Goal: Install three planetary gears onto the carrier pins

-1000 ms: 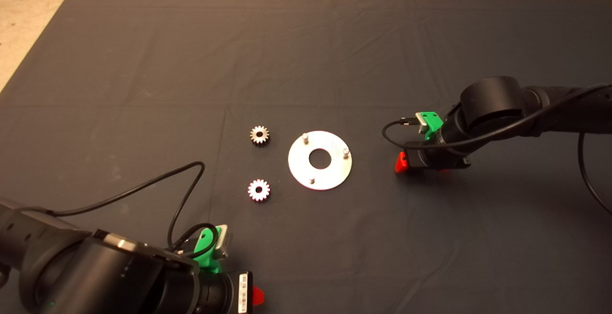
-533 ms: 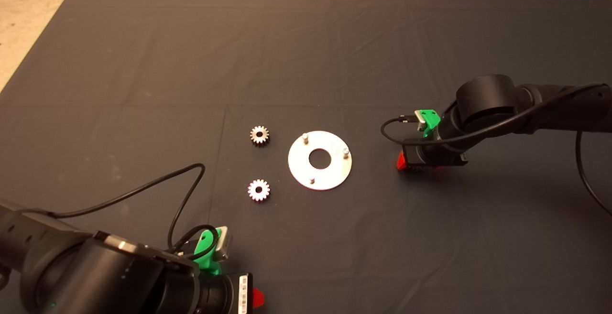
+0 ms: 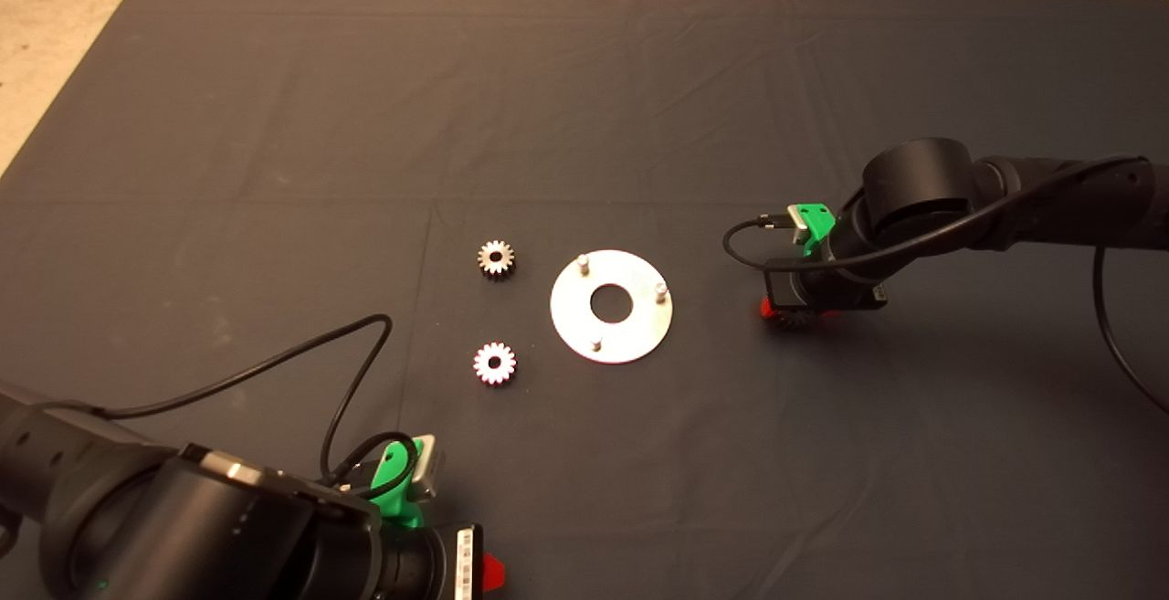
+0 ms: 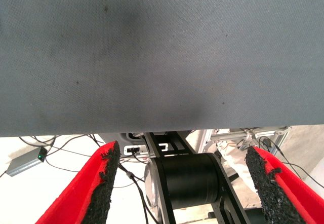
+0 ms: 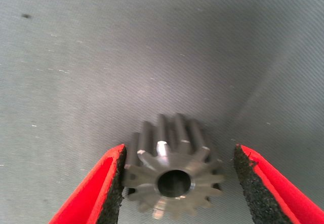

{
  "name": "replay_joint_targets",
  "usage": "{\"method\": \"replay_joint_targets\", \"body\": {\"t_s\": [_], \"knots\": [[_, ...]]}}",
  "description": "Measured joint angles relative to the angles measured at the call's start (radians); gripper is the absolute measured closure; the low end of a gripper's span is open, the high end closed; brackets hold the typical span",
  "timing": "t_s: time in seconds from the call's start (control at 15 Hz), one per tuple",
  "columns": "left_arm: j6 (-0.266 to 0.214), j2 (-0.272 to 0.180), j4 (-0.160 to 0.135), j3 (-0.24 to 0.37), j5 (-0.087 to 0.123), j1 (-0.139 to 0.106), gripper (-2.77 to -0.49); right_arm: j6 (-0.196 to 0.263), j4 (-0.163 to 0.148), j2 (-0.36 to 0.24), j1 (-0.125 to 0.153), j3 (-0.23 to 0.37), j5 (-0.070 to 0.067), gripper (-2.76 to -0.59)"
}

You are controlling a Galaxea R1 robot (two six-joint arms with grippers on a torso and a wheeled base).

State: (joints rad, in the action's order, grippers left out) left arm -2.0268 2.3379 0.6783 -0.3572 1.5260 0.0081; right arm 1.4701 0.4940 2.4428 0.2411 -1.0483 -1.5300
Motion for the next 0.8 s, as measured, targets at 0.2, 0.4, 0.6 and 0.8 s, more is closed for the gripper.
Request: {"method": "replay_joint_targets", "body": {"t_s": [0.2, 0.4, 0.6, 0.8], "knots": [[0.000, 0.000, 0.000, 0.000, 0.000, 0.000, -1.75, 0.000, 0.003, 0.001, 0.000, -0.002, 0.004, -1.32], [0.000, 0.000, 0.000, 0.000, 0.000, 0.000, -1.75, 0.000, 0.003, 0.002, 0.000, -0.002, 0.007, -1.25], [0.000, 0.000, 0.000, 0.000, 0.000, 0.000, -1.75, 0.000, 0.003, 0.002, 0.000, -0.002, 0.008, -1.19], [0.000, 0.000, 0.000, 0.000, 0.000, 0.000, -1.75, 0.000, 0.003, 0.002, 0.000, -0.002, 0.008, -1.16]]}}
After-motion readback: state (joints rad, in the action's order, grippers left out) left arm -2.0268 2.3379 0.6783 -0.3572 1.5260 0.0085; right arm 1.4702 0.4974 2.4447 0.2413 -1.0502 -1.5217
